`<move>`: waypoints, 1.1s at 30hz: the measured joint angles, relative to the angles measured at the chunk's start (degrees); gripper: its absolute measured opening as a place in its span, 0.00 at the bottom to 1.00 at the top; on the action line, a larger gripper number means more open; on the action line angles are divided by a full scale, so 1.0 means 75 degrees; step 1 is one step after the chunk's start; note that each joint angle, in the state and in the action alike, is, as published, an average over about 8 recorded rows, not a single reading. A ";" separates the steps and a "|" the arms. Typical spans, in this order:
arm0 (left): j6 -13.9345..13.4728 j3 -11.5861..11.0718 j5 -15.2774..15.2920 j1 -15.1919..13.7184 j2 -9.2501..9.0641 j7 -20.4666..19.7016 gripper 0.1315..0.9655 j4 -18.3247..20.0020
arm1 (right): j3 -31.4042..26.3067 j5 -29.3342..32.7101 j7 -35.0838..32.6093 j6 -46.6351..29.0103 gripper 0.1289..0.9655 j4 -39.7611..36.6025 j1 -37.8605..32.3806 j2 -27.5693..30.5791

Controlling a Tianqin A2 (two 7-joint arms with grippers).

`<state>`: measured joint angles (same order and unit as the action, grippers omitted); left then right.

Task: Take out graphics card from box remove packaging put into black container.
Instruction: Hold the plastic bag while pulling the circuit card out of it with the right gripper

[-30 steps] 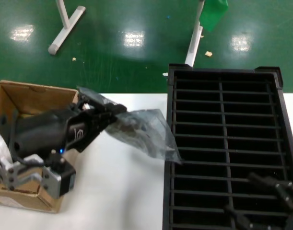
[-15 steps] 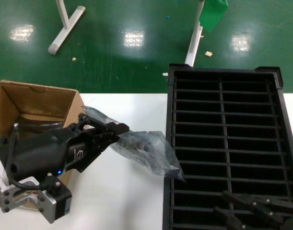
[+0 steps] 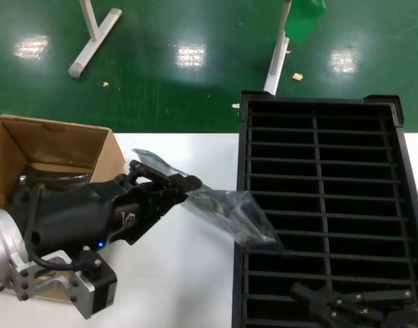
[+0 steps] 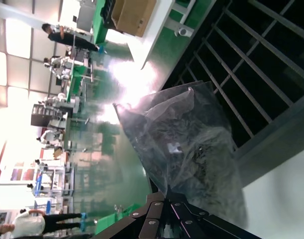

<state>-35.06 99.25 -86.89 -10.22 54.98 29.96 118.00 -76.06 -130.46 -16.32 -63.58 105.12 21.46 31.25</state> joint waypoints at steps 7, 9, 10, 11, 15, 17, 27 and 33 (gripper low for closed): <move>-0.0054 0.0145 -0.0172 -0.0086 -0.0144 0.0230 0.01 0.0000 | -0.0247 0.0149 -0.0029 0.0145 0.02 0.0029 -0.0125 -0.0035; -0.0078 0.0167 -0.0256 -0.0097 -0.0185 0.0324 0.01 0.0000 | -0.0316 0.0190 -0.0016 0.0203 0.02 0.0037 -0.0176 -0.0036; -0.0089 0.0172 -0.0305 -0.0095 -0.0204 0.0378 0.01 0.0000 | -0.0350 0.0211 -0.0009 0.0233 0.02 0.0040 -0.0203 -0.0036; -0.0102 0.0170 -0.0363 -0.0084 -0.0223 0.0444 0.01 0.0000 | -0.0387 0.0234 -0.0004 0.0264 0.02 0.0043 -0.0232 -0.0038; -0.0148 0.0098 -0.0631 0.0035 -0.0276 0.0746 0.01 0.0000 | -0.0516 0.0319 -0.0011 0.0368 0.02 0.0046 -0.0333 -0.0056; -0.0172 0.0022 -0.0781 0.0132 -0.0290 0.0910 0.01 0.0000 | -0.0576 0.0359 -0.0032 0.0411 0.02 0.0041 -0.0377 -0.0069; -0.0361 -0.0614 -0.1534 0.0761 -0.0308 0.1693 0.01 0.0000 | -0.0855 0.0547 -0.0073 0.0658 0.02 0.0082 -0.0547 -0.0107; -0.0557 -0.1077 -0.1944 0.1205 -0.0391 0.2172 0.01 0.0000 | -0.0975 0.0620 -0.0023 0.0825 0.02 0.0139 -0.0622 -0.0113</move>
<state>-39.23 91.17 -101.47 -1.19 52.05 46.24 118.00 -83.37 -125.81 -16.50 -57.39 106.16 16.80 30.41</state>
